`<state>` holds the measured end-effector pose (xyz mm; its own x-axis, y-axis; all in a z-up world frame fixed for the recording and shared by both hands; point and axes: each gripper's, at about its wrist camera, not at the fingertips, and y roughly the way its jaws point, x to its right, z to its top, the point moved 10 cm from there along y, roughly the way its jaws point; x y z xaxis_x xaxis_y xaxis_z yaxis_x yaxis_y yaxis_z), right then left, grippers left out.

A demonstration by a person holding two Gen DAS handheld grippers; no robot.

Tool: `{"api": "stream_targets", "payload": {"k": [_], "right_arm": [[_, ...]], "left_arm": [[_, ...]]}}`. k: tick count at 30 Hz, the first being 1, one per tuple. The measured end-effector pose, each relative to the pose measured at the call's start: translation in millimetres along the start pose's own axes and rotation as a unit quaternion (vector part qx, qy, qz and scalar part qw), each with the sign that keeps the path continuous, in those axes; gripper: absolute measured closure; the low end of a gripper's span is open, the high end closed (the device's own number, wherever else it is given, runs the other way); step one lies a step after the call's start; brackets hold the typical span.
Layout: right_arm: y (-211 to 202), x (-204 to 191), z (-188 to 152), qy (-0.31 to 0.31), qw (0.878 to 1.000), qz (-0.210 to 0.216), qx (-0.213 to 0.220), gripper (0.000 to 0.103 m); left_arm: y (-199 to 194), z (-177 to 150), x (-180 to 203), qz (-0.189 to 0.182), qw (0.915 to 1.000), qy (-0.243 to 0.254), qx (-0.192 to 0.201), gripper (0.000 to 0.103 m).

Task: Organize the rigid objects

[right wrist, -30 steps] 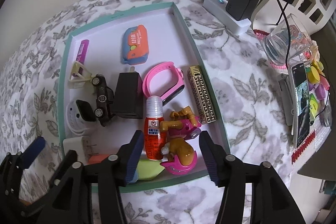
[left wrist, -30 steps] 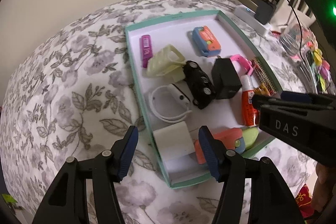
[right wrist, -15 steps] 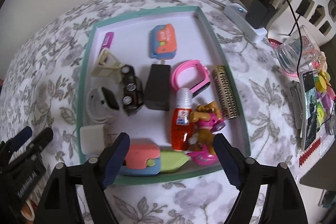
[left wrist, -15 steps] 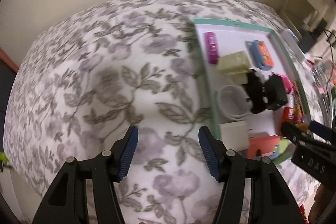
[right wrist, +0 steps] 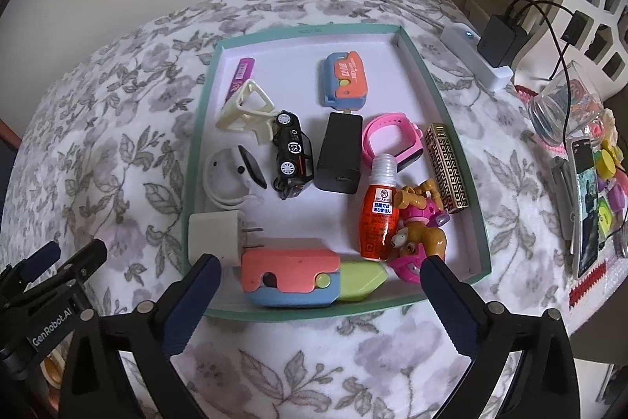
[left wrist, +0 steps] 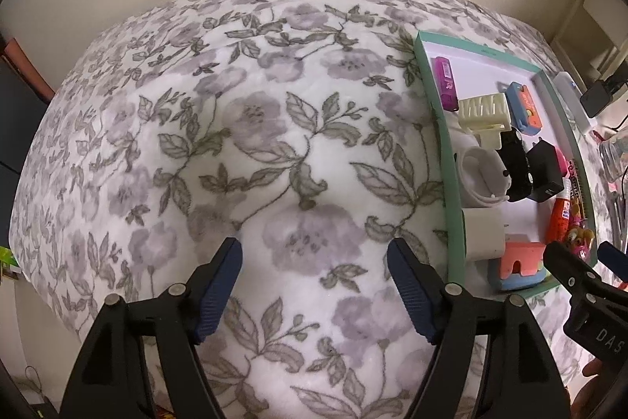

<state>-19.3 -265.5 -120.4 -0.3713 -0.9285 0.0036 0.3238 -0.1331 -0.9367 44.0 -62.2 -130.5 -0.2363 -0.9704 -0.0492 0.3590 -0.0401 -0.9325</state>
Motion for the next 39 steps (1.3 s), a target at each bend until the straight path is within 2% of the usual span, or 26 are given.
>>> {"api": "stream_targets", "payload": {"k": [1,2,15,21,34,39], "right_arm": [[-1.8,-0.3,-0.5,0.001,1.000,0.002,0.002,0.000],[-3.6,-0.8,-0.9,0.002,1.000,0.004,0.004,0.000],[-22.6,-8.6,-5.3,-0.008,0.999,0.013,0.030,0.000],[-29.4,-11.3,-6.4,-0.011,0.999,0.015,0.040,0.000],[-39.1,-17.9,-8.9,-0.020,0.998,0.018,0.057,0.000],[-40.9,-18.7,-8.6,-0.021,0.998,0.018,0.061,0.000]], "left_arm": [[-1.9,-0.8,-1.4,-0.001,1.0000,-0.002,0.003,0.013],[-4.6,-1.6,-2.8,-0.002,1.0000,-0.004,0.006,0.013],[-22.5,-9.3,-16.9,-0.014,0.9995,-0.020,0.019,0.013],[-32.6,-10.0,-20.5,-0.021,0.9988,-0.026,0.037,0.013],[-40.3,-16.1,-28.4,-0.024,0.9980,-0.032,0.048,0.012],[-40.9,-18.1,-29.1,-0.015,0.9984,-0.030,0.046,0.012]]}}
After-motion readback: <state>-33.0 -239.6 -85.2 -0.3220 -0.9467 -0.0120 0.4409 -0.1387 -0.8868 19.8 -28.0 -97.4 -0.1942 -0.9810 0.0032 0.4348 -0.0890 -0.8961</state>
